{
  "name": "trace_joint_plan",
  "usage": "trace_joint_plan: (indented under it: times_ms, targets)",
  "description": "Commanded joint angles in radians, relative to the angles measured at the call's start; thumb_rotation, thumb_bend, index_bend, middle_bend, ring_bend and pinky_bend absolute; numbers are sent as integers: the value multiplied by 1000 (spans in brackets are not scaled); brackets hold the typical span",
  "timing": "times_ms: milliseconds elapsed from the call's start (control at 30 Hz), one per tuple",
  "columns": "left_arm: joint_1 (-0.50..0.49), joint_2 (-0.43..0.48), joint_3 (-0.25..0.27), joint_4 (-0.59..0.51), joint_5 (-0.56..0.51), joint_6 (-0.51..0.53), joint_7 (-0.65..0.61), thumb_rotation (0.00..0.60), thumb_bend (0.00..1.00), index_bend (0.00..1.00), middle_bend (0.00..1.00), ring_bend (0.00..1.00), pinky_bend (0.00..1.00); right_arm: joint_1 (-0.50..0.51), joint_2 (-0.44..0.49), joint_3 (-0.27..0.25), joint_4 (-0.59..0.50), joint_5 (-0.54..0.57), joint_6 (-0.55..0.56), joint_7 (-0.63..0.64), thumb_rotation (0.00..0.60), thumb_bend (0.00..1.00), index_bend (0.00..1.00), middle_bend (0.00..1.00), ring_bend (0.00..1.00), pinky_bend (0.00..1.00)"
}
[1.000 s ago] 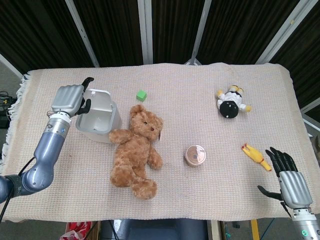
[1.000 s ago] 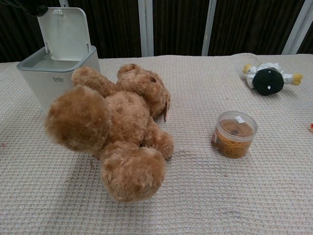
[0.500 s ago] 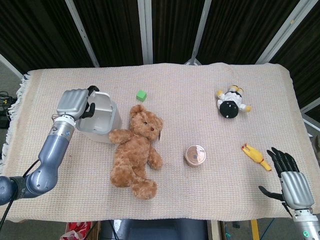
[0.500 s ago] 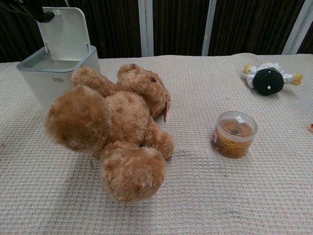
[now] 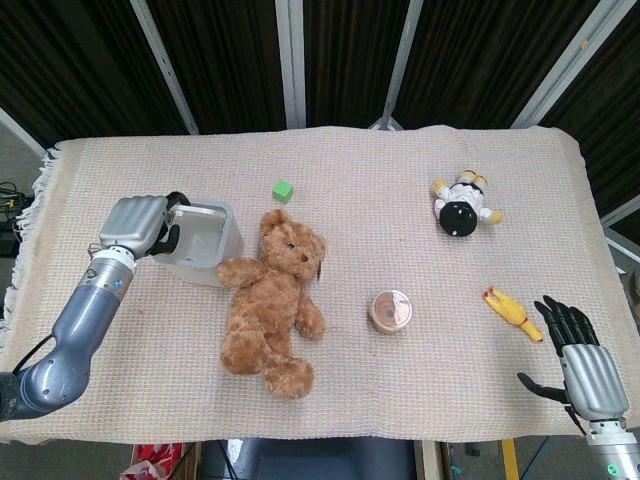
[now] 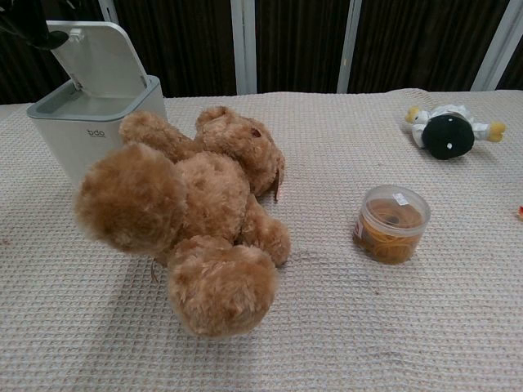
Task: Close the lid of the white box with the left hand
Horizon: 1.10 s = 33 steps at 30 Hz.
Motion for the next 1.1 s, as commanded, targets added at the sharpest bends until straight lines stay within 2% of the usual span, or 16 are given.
trace_joint_plan:
  times_ms: [33, 333, 767, 1100]
  targets:
    - [11, 27, 23, -32, 24, -8, 0, 600, 595, 298, 1000, 934, 1000, 0, 0, -1, -1, -1, -1, 0, 600, 192, 0, 0, 0, 0]
    - [41, 47, 66, -81, 102, 3, -21, 600, 596, 306, 1000, 934, 1000, -1, 0, -3, -3, -7, 0, -3, 600, 192, 0, 0, 0, 0]
    - [40, -20, 124, -66, 145, 29, -16, 600, 598, 311, 1000, 934, 1000, -2, 0, -4, -6, -5, -1, -1, 600, 192, 0, 0, 0, 0]
    - [34, -64, 150, -46, 154, 46, -9, 600, 598, 308, 1000, 935, 1000, -4, 3, -4, -6, -5, 2, 1, 600, 191, 0, 0, 0, 0]
